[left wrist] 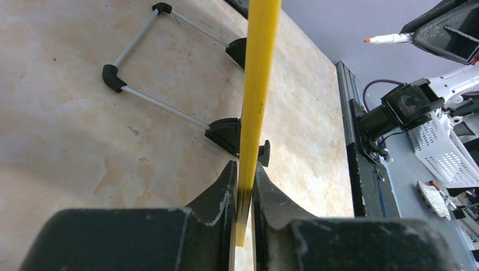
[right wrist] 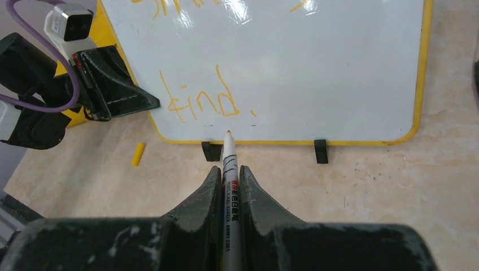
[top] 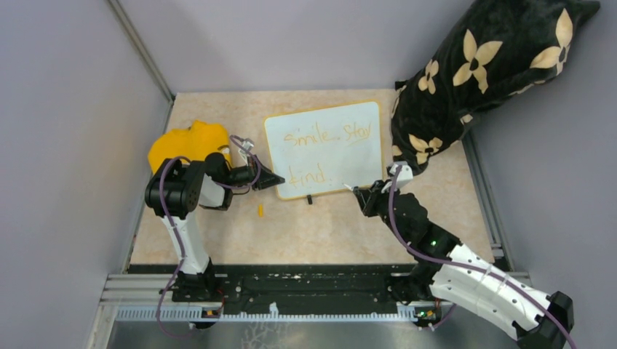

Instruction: Write a sentence on the whiteboard

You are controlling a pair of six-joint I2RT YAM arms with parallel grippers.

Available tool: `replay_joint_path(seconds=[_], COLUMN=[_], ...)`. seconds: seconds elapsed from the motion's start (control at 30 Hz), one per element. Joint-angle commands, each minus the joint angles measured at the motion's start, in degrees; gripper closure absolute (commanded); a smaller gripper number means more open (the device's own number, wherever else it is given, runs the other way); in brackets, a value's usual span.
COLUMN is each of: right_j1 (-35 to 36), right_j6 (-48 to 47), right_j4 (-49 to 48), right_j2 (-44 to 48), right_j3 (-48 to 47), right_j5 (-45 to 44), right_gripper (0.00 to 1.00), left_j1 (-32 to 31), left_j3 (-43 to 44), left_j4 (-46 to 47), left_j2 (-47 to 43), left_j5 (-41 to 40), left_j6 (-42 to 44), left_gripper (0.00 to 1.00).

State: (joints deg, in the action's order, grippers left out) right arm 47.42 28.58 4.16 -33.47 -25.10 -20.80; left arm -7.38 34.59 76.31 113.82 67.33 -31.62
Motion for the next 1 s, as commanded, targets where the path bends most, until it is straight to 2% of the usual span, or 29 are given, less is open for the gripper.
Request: replay_joint_path(seconds=[0.0,0.7,0.83,0.97], right_j1=[-0.40,-0.46,-0.40,-0.36], right_j6=[-0.18,-0.37,-0.34,-0.32], right_j4=[-0.10,1.55,1.79,1.86], right_j2=[1.20,2.50,3.04,3.15], right_j3=[0.34,0.37,0.45,0.51], right_j5=[-1.22,-2.62,-3.02,-2.90], right_gripper=[1.00,1.00,1.00,1.00], left_j1=[-0.01,-0.01,-0.01,-0.01], left_j3=[0.04,-0.48,-0.85,-1.25], left_j4=[-3.67,-2.74,-2.66,-2.58], left_j2=[1.93,1.75,1.36,0.94], left_j5=[-2.29,-3.08,-3.55,-3.94], left_j6=[0.41,0.33,0.49,0.63], left_gripper=[0.83,0.61,0.52,0.38])
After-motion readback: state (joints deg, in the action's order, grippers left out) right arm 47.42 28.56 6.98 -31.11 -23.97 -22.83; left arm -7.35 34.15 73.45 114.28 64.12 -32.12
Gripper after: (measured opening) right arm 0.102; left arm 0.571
